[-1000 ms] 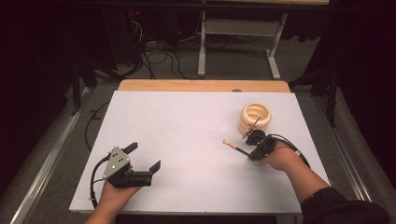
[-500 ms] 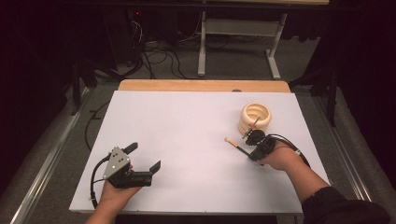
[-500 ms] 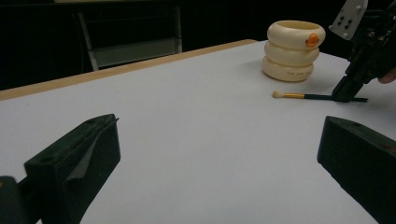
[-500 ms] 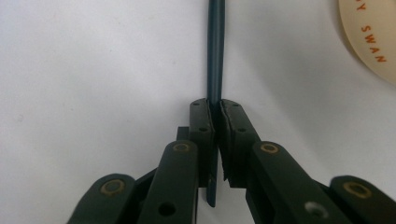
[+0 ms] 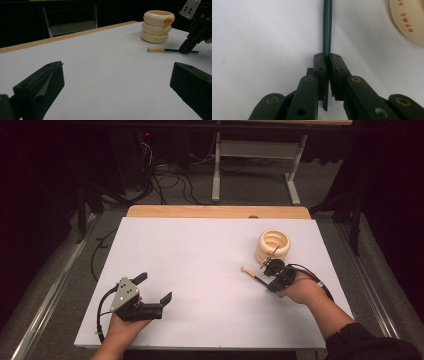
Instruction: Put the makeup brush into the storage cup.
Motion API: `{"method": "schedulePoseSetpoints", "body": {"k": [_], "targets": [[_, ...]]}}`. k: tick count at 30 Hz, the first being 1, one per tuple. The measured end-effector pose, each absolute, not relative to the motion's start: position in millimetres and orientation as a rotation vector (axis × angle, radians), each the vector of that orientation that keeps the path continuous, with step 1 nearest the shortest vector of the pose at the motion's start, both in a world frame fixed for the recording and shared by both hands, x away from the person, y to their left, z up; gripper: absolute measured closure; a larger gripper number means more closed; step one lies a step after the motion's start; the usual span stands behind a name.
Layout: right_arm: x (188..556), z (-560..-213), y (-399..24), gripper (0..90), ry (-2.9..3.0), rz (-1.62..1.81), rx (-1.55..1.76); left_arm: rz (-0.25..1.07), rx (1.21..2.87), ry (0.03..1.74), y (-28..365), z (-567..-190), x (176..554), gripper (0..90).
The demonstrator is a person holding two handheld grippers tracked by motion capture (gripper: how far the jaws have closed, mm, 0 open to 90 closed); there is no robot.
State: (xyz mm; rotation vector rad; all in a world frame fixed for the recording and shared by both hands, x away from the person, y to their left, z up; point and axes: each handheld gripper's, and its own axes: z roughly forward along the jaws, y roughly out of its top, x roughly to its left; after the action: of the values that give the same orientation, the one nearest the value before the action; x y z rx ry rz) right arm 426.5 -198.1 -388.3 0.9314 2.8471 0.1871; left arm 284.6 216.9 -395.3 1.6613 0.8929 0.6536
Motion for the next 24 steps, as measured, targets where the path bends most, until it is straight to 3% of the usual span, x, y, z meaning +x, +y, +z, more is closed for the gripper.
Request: {"method": "schedulePoseSetpoints", "body": {"k": [24], "targets": [[401.0,-377.5,-222.5,86.8,2.604,0.581,1.057,0.653,1.663,0.895,215.5,-396.0,285.1,0.2]]}}
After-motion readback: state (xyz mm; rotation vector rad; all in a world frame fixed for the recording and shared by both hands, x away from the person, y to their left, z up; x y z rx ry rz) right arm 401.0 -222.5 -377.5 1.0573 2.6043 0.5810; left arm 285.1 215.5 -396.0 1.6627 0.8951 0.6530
